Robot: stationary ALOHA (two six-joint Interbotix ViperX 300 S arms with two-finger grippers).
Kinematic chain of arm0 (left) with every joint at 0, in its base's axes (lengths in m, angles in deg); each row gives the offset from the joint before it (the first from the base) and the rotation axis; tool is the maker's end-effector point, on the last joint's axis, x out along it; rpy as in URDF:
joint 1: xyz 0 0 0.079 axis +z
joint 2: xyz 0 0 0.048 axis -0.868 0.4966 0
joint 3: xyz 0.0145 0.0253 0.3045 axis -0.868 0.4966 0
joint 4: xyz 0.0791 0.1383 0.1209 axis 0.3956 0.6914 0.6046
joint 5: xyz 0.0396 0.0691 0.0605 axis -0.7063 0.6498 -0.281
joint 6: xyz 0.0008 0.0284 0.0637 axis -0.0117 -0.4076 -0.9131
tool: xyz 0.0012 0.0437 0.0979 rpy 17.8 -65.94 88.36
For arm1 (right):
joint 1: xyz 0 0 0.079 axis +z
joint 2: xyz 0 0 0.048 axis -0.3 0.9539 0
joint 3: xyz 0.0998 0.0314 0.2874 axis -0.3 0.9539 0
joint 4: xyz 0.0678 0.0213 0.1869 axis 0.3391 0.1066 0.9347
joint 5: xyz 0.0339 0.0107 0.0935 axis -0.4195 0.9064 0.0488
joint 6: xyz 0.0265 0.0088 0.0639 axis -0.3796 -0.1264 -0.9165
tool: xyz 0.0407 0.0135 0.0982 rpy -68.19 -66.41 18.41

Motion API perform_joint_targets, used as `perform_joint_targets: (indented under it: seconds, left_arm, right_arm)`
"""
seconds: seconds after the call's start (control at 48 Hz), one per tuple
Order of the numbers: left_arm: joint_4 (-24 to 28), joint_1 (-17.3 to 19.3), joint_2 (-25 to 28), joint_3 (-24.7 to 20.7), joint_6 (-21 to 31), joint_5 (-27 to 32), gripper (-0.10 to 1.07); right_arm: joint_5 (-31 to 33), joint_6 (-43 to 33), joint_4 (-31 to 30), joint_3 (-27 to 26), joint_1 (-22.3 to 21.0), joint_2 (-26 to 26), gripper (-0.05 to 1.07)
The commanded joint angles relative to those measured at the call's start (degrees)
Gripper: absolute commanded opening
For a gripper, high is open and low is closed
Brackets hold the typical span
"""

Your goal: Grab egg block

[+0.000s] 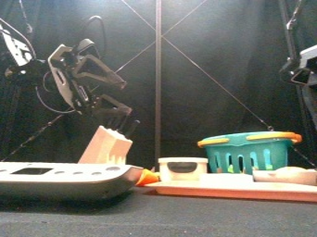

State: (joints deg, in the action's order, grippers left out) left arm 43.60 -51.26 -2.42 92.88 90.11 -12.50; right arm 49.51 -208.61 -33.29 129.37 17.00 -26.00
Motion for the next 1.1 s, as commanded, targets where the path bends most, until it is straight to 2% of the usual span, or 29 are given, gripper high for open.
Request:
perform_joint_targets:
  seconds: [0.0,0.208,0.479,0.667,1.083]
  left_arm:
    - [-0.18,0.09,-0.09,-0.62,0.00,-0.18,1.04]
    - [-0.97,0.09,0.00,-0.53,-0.09,-0.18,1.04]
    - [-1.41,0.09,0.00,-0.18,-0.09,-0.09,1.04]
    - [-1.41,0.09,0.00,-0.18,-0.09,-0.18,1.04]
    - [-1.41,0.18,0.00,-0.18,-0.09,-0.18,1.04]
  right_arm:
    - [0.18,-3.08,1.23,0.00,0.62,-0.18,0.97]
    - [0.09,-8.70,4.57,-0.53,1.58,1.67,0.95]
    - [-0.70,-11.78,8.35,-0.88,2.37,6.15,0.93]
    - [-5.19,-12.48,8.88,0.79,2.29,8.09,0.93]
    - [-7.21,-12.39,10.20,2.81,2.02,9.93,0.92]
